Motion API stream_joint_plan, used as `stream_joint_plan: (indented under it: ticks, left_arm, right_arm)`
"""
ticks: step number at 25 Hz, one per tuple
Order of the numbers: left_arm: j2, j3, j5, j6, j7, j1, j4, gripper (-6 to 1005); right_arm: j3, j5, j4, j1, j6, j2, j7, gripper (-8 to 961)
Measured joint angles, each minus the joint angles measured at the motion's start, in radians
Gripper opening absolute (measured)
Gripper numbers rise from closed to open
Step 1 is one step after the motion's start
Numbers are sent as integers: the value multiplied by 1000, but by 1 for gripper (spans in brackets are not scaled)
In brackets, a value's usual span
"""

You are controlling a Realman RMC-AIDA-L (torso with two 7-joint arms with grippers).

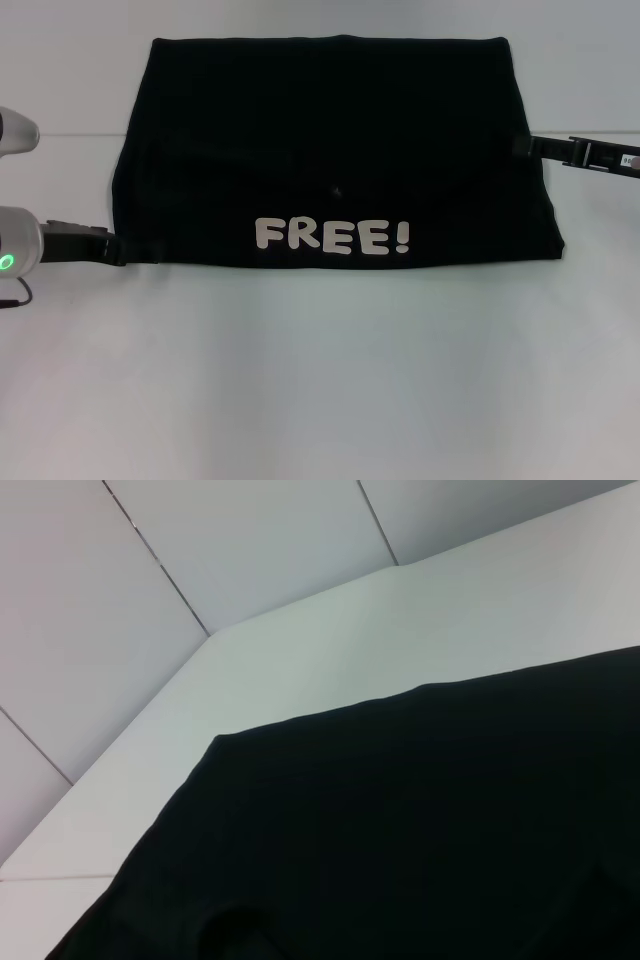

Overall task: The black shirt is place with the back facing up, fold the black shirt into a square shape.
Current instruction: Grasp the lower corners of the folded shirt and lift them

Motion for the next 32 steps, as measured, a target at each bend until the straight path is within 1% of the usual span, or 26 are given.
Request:
stream_joint_plan:
  ticks: [3,7,11,13,17,23,32]
  left_arm:
    - [5,4,-1,-16,-61,-20,-42,907]
    - [12,1,-1,-6,-110,-44,-73,906]
    - [15,-1,-1,-1,-136,-64,-90,905]
    - [21,-1,-1,-10,-142,-72,-108,904]
    - [30,-2,5,-58,-142,-74,-132,904]
    - [39,-1,11,-68,-136,-68,-134,903]
    - [38,13,14,-73,-111,-69,-160,904]
  right_arm:
    - [0,-1,0,3,-3,-2,0,733]
    - [0,-4,0,6,-4,-10,3,735]
    - [-5,-6,0,7,-6,-16,6,735]
    - [-7,-6,0,7,-6,-18,6,735]
    - [-12,-6,0,7,-4,-19,7,734]
    - [-14,-6,1,7,1,-19,9,734]
    - [-14,-5,2,10,2,-19,9,735]
